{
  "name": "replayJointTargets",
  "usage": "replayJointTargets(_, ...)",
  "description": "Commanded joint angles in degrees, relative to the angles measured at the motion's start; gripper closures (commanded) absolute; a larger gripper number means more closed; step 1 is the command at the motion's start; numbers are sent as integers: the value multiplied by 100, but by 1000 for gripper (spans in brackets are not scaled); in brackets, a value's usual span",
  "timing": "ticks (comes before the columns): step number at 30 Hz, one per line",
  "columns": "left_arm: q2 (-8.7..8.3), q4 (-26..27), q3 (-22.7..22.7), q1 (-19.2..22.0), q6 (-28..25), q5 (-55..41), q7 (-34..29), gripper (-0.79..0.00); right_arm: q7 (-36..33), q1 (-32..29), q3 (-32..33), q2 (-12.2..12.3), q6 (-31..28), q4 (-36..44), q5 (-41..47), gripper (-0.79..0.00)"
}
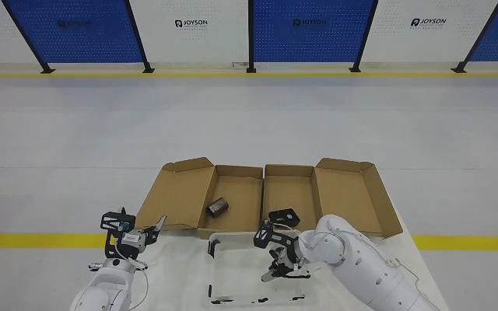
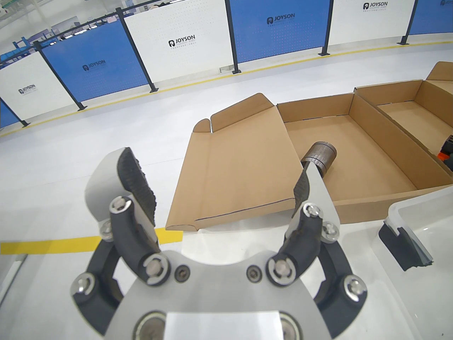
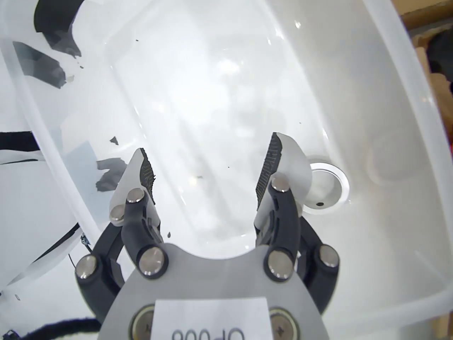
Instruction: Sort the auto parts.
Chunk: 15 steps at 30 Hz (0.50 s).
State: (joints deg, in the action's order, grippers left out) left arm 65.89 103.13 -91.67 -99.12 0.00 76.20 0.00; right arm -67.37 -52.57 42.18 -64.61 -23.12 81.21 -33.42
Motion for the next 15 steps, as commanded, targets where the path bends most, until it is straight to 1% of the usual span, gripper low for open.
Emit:
replayJointTargets(1, 0, 0, 0, 0, 0, 0, 0, -785, 1, -9, -7, -1, 166, 7, -62, -597)
replayJointTargets(5, 0, 0, 0, 0, 0, 0, 0, -785, -104, -31, 9, 8, 405, 69, -76, -563)
replayJointTargets(6, 0, 0, 0, 0, 0, 0, 0, -785, -128, -38, 17, 9, 478, 85, -65, -570)
replayJointTargets(8, 0, 0, 0, 0, 0, 0, 0, -785, -145, -37, 36, 9, 633, 102, -61, -650)
replayJointTargets(11, 0, 0, 0, 0, 0, 0, 0, -785, -209, -17, 57, 3, 830, 90, -13, -674)
replayJointTargets(12, 0, 0, 0, 0, 0, 0, 0, -785, -215, -14, 64, 3, 849, 85, 5, -671)
replayJointTargets(15, 0, 0, 0, 0, 0, 0, 0, -785, -229, -5, 120, 8, 933, 18, 86, -696)
